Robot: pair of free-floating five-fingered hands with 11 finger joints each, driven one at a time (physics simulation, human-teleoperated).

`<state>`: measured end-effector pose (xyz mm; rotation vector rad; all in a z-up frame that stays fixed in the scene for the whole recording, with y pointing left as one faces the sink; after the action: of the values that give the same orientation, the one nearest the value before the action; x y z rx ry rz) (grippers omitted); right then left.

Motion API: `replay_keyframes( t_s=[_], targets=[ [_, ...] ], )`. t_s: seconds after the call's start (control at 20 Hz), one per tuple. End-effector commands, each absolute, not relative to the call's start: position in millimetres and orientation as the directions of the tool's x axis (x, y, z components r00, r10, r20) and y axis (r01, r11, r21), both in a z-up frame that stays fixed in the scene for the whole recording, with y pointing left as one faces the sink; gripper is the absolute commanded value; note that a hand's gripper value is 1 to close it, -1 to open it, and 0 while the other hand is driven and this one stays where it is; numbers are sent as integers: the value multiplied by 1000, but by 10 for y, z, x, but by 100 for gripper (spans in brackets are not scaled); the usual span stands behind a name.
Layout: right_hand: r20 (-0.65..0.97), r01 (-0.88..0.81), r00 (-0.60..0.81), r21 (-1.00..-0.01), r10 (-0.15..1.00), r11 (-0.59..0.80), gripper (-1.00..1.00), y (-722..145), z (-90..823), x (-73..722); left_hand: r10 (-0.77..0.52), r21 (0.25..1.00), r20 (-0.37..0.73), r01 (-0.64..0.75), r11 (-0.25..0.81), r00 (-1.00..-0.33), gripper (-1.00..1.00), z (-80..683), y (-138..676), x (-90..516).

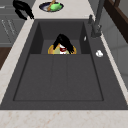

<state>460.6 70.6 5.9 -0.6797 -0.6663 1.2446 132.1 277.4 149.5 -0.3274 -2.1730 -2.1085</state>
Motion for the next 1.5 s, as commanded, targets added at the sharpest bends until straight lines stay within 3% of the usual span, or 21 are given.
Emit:
replay_keyframes(
  t_s=[0.0, 1.45],
  targets=[
    [82, -614, 174, -770, 981, 173, -100, 669, 59, 4606, 87, 975, 217, 220, 20, -972, 0, 1495, 2774, 1321],
    [203, -623, -6, -767, 979, 156, -100, -140, 942, 4618, 87, 975, 217, 220, 20, -972, 0, 1495, 2774, 1321]
  ],
)
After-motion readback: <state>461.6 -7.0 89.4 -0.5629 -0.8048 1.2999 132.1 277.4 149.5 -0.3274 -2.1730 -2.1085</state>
